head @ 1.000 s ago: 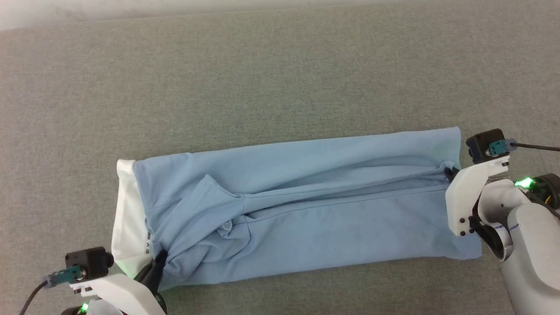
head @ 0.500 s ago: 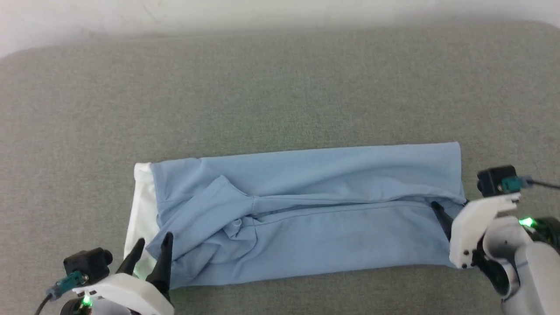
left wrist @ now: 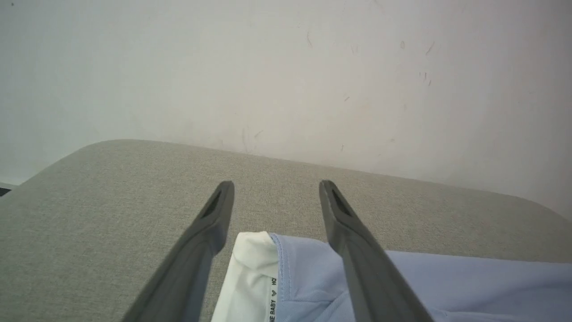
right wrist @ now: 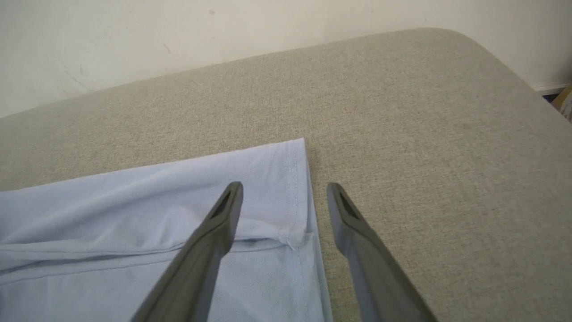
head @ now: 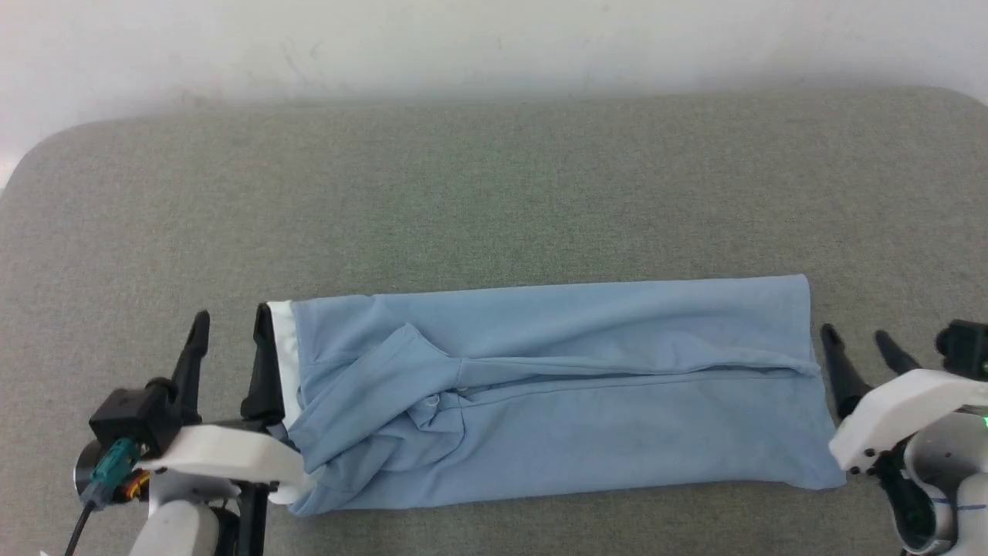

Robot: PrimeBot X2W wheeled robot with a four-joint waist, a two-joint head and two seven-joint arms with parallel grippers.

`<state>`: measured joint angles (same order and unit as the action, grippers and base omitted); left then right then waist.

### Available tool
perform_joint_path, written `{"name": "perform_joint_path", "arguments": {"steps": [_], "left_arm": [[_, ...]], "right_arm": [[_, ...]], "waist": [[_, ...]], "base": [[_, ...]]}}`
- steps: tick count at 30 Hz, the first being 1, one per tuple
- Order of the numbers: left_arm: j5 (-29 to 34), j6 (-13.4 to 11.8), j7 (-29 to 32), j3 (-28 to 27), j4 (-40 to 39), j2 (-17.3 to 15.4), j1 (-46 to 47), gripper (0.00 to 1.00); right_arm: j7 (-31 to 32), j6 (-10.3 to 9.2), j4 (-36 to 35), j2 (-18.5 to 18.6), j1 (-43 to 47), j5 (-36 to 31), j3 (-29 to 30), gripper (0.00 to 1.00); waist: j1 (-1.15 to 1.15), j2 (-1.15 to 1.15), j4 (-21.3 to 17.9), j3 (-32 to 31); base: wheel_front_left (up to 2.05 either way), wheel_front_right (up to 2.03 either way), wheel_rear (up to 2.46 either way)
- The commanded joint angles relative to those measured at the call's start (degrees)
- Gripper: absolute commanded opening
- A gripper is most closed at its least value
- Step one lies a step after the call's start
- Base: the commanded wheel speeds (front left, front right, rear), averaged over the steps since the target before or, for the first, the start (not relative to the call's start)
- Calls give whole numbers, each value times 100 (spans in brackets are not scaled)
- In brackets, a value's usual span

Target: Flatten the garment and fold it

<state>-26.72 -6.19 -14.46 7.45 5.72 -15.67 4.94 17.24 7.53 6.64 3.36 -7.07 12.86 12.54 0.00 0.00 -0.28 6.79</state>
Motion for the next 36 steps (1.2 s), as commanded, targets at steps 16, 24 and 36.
{"name": "perform_joint_path", "arguments": {"steps": [16, 24, 36], "left_arm": [[1124, 60, -53, -392, 179, 392, 346, 100], [1238, 141, -53, -557, 219, 526, 312, 100], [1347, 268, -53, -685, 302, 595, 344, 100]], "right_arm": [[396, -4, 2000, -47, -1043, -192, 595, 100], [965, -4, 2826, -47, -1512, -466, 465, 100], [1833, -4, 3241, -48, -1721, -369, 297, 0]], "waist": [[0, 0, -74, -13], [0, 0, -63, 67], [0, 0, -61, 142]], "base": [[0, 0, 0], [0, 0, 0], [0, 0, 0]]}}
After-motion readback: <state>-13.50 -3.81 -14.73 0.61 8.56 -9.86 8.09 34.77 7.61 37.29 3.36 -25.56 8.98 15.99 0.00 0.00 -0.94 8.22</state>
